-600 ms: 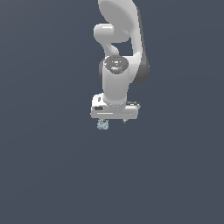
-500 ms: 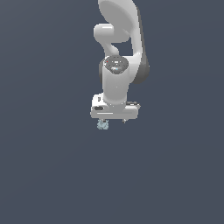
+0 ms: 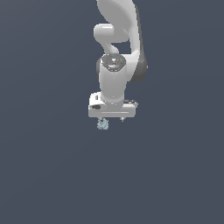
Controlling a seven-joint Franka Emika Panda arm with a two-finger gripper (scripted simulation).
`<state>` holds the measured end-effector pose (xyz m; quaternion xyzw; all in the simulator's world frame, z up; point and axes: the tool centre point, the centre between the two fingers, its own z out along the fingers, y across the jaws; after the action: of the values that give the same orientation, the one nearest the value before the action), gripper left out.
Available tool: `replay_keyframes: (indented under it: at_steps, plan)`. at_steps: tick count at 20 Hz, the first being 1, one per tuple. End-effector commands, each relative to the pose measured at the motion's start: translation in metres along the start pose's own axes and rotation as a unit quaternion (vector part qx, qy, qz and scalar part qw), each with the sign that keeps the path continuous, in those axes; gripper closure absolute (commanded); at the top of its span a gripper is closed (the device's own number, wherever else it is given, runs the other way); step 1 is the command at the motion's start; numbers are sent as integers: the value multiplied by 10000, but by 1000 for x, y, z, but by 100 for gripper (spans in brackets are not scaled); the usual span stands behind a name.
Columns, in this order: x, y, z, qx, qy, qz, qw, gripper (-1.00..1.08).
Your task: Pick up the object and move it to a goal position.
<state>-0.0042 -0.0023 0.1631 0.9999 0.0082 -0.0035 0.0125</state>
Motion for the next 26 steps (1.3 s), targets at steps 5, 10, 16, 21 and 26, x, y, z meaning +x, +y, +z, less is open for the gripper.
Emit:
replay_keyframes:
  at_steps: [5,10,16,21,26]
  plan:
    - [-1,1,2,1,-3,-1,10000,-92]
    - [-8,9,14,28,2,70,10000,-92]
    - [-25,27,43,83,14,245,9997,-92]
    - [-40,41,63,114,25,384,9992,-92]
    - [-47,47,72,125,30,452,9989,-92]
